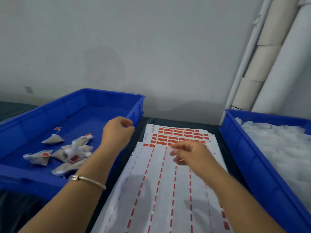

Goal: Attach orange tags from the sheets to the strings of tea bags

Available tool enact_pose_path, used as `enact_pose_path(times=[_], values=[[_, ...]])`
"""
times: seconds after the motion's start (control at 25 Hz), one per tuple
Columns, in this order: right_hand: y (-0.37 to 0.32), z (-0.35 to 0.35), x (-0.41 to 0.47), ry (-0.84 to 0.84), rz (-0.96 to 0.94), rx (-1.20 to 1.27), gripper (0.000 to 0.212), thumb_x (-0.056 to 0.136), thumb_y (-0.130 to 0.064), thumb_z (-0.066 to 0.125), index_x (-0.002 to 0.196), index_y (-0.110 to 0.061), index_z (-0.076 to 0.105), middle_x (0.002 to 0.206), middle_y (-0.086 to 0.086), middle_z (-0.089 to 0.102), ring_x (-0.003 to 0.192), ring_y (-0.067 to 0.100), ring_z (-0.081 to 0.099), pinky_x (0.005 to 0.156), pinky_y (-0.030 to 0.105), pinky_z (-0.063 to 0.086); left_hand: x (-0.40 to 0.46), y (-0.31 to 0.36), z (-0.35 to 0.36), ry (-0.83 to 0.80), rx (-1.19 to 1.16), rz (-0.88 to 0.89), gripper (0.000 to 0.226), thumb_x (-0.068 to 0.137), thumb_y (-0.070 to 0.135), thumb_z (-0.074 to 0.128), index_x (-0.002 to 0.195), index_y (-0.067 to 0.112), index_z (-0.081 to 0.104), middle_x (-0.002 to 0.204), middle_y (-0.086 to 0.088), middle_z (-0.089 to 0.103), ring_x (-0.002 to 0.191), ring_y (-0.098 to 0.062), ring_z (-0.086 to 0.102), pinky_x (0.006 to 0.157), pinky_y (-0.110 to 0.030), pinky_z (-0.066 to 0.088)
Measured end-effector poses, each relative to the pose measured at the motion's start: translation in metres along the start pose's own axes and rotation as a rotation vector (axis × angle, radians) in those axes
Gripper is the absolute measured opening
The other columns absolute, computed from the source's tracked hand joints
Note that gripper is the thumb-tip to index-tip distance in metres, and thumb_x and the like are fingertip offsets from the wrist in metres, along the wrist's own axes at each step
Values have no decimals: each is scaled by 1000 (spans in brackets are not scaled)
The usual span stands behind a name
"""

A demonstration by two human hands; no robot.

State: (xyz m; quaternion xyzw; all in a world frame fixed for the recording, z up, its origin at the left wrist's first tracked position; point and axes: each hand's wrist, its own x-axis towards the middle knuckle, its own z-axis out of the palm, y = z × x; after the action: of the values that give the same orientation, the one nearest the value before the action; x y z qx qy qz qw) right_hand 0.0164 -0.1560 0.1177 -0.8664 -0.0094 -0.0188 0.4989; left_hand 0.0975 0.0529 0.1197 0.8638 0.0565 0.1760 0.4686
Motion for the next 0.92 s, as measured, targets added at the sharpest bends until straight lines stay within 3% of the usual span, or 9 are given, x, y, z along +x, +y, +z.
enact_pose_path(times=[0.08,0.2,0.32,0.4,0.48,0.56,0.64,0.76,0.92], values=[[2,-43,2,121,35,-44,17,88,-21,63,79,-36,63,79,-13,69,66,0,67,55,11,50,-28,14,41,-234,7,17,14,85,21,66,79,32,60,79,16,60,69,-2,57,52,-11,36],[18,-112,5,305,114,-221,20,89,-15,61,76,-29,63,77,-8,67,71,7,66,69,24,55,-69,25,99,-552,101,33,3,87,29,63,88,31,64,89,12,65,76,-3,60,56,-11,42],[51,-172,9,393,249,-519,23,91,-9,54,80,-24,66,88,0,68,80,16,62,71,25,49,-99,20,137,-785,329,195,35,82,48,63,114,35,60,122,14,58,102,-8,59,80,-22,48],[79,-202,6,391,393,-702,25,93,-5,47,95,-20,67,109,5,66,91,18,59,78,25,45,-112,13,156,-918,520,331,63,76,60,62,132,38,45,141,16,43,125,-12,46,100,-35,40],[109,-218,-1,205,535,-807,39,93,1,42,124,-15,58,133,6,54,113,20,53,92,27,40,-115,6,172,-948,669,464,73,75,68,55,138,36,36,149,16,31,137,-14,30,111,-45,23],[133,-222,-8,-58,598,-835,50,90,-2,48,138,-15,45,141,5,46,125,21,47,97,27,38,-112,0,187,-907,715,506,77,77,72,47,142,36,27,154,13,18,143,-17,15,114,-50,10],[149,-222,-12,-151,616,-841,53,84,-9,62,135,-16,50,134,5,53,117,20,53,90,25,43,-109,-2,199,-868,724,505,78,79,72,42,144,36,21,157,11,9,145,-18,7,114,-52,5],[159,-228,-14,-100,642,-961,45,78,-13,71,122,-17,61,118,4,61,102,19,58,81,24,46,-110,-2,208,-850,723,500,77,79,73,39,144,36,20,157,10,6,145,-19,4,113,-53,2],[150,-243,-26,-50,686,-1108,18,86,-23,66,98,-9,66,84,-1,60,73,13,54,57,19,38,-110,-6,205,-744,689,535,69,80,72,41,139,36,33,153,12,24,141,-16,21,114,-46,13]])
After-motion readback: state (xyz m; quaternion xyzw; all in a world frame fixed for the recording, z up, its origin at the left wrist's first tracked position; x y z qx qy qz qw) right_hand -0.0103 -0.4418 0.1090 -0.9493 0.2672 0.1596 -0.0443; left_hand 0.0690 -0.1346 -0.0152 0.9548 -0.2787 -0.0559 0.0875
